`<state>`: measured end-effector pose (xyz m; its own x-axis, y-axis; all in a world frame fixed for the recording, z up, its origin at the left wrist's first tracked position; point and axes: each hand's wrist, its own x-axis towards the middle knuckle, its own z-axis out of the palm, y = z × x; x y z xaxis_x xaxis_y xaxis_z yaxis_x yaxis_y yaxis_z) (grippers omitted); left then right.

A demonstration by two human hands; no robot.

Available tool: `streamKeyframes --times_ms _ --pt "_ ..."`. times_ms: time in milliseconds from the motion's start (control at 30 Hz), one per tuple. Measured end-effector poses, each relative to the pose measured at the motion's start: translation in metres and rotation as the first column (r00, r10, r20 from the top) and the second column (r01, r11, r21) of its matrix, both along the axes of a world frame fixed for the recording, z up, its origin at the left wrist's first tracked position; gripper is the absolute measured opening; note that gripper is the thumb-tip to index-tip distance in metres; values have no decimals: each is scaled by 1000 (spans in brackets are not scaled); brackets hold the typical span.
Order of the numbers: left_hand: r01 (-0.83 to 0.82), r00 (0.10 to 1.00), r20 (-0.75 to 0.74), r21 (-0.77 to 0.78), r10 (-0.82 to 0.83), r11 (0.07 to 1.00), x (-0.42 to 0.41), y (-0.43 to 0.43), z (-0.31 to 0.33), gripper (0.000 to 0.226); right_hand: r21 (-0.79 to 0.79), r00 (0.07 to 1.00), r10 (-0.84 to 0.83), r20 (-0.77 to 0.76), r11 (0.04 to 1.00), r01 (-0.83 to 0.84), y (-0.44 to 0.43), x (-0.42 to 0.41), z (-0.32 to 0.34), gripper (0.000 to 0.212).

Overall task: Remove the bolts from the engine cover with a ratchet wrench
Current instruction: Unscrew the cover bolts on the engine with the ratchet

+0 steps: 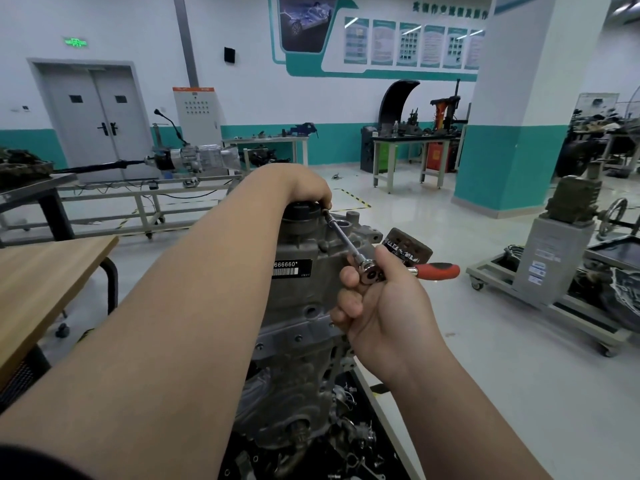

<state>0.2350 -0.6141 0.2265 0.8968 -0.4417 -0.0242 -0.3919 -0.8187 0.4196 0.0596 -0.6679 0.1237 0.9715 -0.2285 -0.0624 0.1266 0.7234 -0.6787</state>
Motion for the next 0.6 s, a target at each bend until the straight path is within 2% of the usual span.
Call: streamKeyframes --times_ms 100,167,233,300,367,400,467,500,533,567,600 --pt "0 1000 10 8 0 1000 0 0 1 27 -62 999 -25 -25 998 23 0 0 1 26" --pt "-7 1000 21 17 6 1000 2 0 1 26 -195 996 -79 -46 978 69 -1 -1 1 26" --pt "-12 1000 16 27 11 1000 3 -1 1 23 -421 990 -135 -51 902 101 -5 -3 1 27" --pt "-14 1000 -5 27 14 1000 4 -2 1 22 -639 987 -162 -23 762 110 -11 -4 5 30" --pt "-22 1000 1 35 22 999 5 -2 1 23 -825 985 -174 16 554 111 -16 -5 13 25" --pt "-25 1000 8 33 25 999 6 -1 0 21 -910 979 -201 33 399 113 -17 -5 18 23" --pt "-11 1000 17 18 11 1000 5 -1 0 20 -995 965 -246 95 -11 95 -19 -4 25 26" --pt "20 1000 3 14 -20 1000 5 -3 0 19 -969 957 -253 140 -234 80 -19 -3 27 27" --pt "55 998 -20 17 -55 998 4 -5 1 17 -906 949 -248 197 -416 80 -18 -4 28 29" --pt "84 996 -35 31 -83 996 2 -6 1 14 -841 940 -234 248 -533 89 -16 -4 30 30" --pt "97 994 -47 44 -95 994 0 -6 1 16 -800 935 -222 278 -592 97 -16 -4 31 29"
